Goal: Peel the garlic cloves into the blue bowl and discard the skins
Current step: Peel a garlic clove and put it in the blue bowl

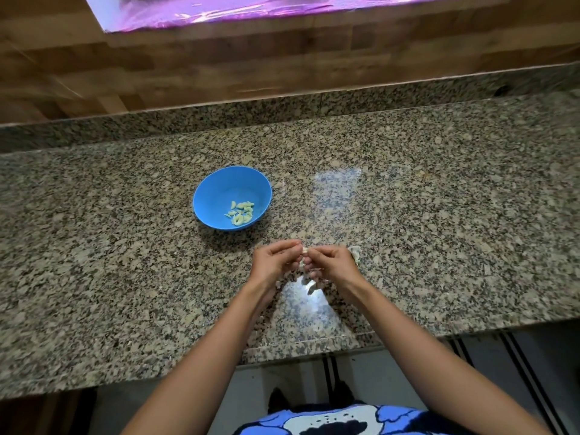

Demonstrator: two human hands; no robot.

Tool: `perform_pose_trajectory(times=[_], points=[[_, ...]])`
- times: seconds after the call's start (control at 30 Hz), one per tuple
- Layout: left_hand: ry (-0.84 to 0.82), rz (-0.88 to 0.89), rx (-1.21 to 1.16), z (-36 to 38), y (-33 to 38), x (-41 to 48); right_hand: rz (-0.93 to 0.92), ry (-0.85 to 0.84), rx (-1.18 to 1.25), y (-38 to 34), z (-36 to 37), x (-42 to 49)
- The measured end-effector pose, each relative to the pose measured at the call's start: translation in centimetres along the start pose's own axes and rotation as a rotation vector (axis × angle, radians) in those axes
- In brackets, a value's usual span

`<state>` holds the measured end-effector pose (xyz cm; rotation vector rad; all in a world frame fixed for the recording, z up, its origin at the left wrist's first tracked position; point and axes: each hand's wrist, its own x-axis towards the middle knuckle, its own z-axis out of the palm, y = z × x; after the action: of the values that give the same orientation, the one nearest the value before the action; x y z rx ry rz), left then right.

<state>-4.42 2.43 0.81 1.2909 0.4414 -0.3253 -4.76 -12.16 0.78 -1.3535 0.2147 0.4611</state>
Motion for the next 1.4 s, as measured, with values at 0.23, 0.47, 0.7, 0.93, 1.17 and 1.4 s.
perform_pose_trajectory(times=[0.23,0.47,0.7,0.93,1.17,1.4], points=[[0.006,0.079,0.129,0.2,-1.5,0.0,-0.062,0.058,-0.157,0.7,0.3,0.3],[0.042,0.301,0.500,-0.6,-1.1,0.1,-0.034,0.096,-0.150,1.3,0.9,0.2],[0.018,0.335,0.502,-0.6,-1.1,0.0,-0.008,0.153,-0.109,1.3,1.1,0.6],[0.005,0.282,0.428,-0.7,-1.4,0.2,-0.041,0.067,-0.133,0.9,0.8,0.9],[-0.026,0.175,0.254,-1.3,-1.6,0.5,0.150,-0.024,0.003,-0.4,0.4,0.8],[-0.019,0.320,0.366,-1.3,-1.1,0.7,0.415,0.023,0.388,-0.9,0.6,1.0]])
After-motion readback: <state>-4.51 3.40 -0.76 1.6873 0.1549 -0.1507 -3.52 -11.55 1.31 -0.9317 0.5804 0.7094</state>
